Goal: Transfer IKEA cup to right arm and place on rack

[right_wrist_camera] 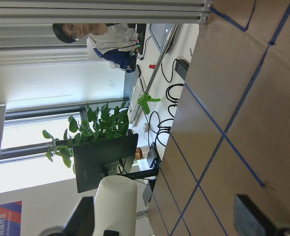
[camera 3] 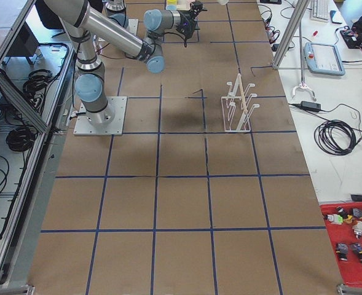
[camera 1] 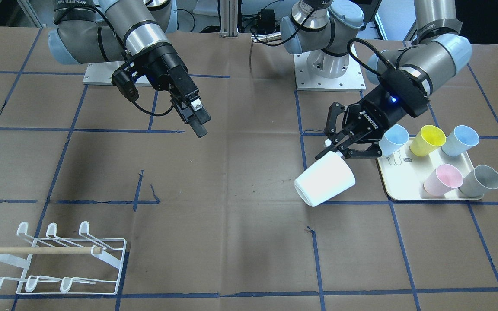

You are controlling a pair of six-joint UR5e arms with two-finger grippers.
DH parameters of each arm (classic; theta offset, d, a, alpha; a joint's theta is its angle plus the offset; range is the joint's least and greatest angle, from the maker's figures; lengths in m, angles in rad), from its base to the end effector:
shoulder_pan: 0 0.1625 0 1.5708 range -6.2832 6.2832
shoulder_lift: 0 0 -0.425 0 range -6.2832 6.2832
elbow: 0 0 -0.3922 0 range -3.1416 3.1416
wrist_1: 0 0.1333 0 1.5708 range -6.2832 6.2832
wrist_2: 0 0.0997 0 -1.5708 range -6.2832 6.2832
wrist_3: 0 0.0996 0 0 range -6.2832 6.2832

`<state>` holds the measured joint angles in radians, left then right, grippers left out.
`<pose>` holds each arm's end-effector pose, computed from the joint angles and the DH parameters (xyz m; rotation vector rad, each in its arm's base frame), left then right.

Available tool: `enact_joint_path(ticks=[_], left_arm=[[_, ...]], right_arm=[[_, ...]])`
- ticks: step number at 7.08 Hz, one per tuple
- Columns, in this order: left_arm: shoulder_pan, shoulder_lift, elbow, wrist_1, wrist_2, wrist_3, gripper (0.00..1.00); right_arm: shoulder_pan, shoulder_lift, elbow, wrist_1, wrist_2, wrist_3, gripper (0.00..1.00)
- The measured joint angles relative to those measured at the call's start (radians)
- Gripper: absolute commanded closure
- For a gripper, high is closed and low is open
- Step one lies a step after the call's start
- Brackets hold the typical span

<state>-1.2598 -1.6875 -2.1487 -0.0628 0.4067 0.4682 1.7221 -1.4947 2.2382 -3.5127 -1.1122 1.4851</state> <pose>-0.0769 -0.4952 0.3789 -0.7205 -1.9448 1.2938 0.2418 -0.4087 0.3812 0.9474 1.6983 -0.5693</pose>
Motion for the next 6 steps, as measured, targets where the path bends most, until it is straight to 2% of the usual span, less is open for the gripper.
enact_joint_path(ticks=[1,2,6], left_arm=[[-0.033,-0.003,-0.046,0.108,-0.014,-0.030,1.00],[-0.066,-0.005,-0.069,0.166,-0.015,-0.051,1.00],[-0.142,-0.003,-0.087,0.201,-0.008,-0.065,1.00]], right_arm=[[0.001,0.000,0.000,0.004,-0.004,0.001,0.00],[0.002,-0.002,0.000,0.021,-0.010,0.002,0.00],[0.052,-0.019,-0.003,0.080,-0.129,0.100,0.00]])
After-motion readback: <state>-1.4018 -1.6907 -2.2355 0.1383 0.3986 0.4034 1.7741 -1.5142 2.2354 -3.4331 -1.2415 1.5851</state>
